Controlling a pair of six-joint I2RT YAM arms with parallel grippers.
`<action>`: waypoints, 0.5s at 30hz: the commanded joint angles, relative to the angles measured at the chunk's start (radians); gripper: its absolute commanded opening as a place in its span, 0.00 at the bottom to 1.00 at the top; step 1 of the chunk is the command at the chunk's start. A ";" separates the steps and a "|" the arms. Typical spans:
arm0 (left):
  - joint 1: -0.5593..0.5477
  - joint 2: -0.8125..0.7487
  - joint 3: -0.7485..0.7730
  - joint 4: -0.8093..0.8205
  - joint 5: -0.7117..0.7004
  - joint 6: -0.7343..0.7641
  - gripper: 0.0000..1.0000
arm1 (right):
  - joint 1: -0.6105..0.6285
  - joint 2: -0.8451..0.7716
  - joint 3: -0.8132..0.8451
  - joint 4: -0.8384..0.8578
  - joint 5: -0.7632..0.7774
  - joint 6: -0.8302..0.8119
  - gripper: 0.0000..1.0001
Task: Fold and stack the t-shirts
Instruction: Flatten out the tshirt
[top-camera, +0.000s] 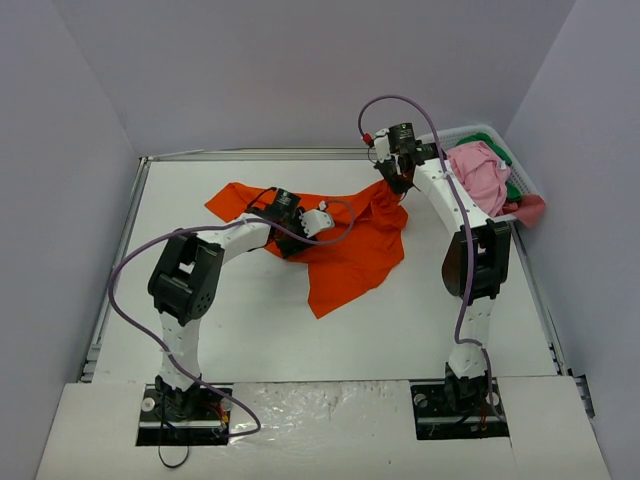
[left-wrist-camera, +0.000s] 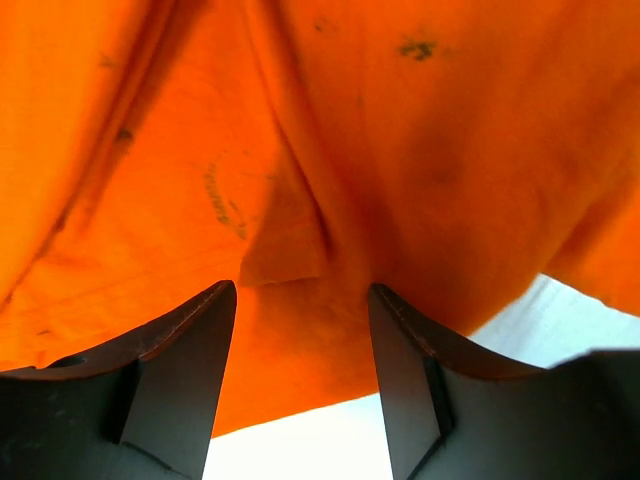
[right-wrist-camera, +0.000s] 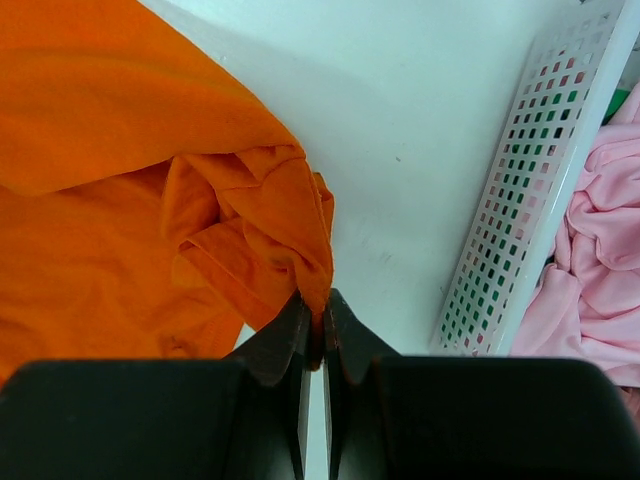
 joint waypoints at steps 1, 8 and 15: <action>-0.006 -0.012 0.040 0.044 -0.044 0.002 0.54 | 0.007 0.000 -0.014 -0.011 0.017 -0.005 0.00; -0.006 -0.006 0.061 0.044 -0.053 0.005 0.52 | 0.007 0.006 -0.012 -0.013 0.019 -0.010 0.00; -0.009 0.011 0.077 0.037 -0.044 -0.003 0.50 | 0.007 0.009 -0.017 -0.011 0.023 -0.011 0.00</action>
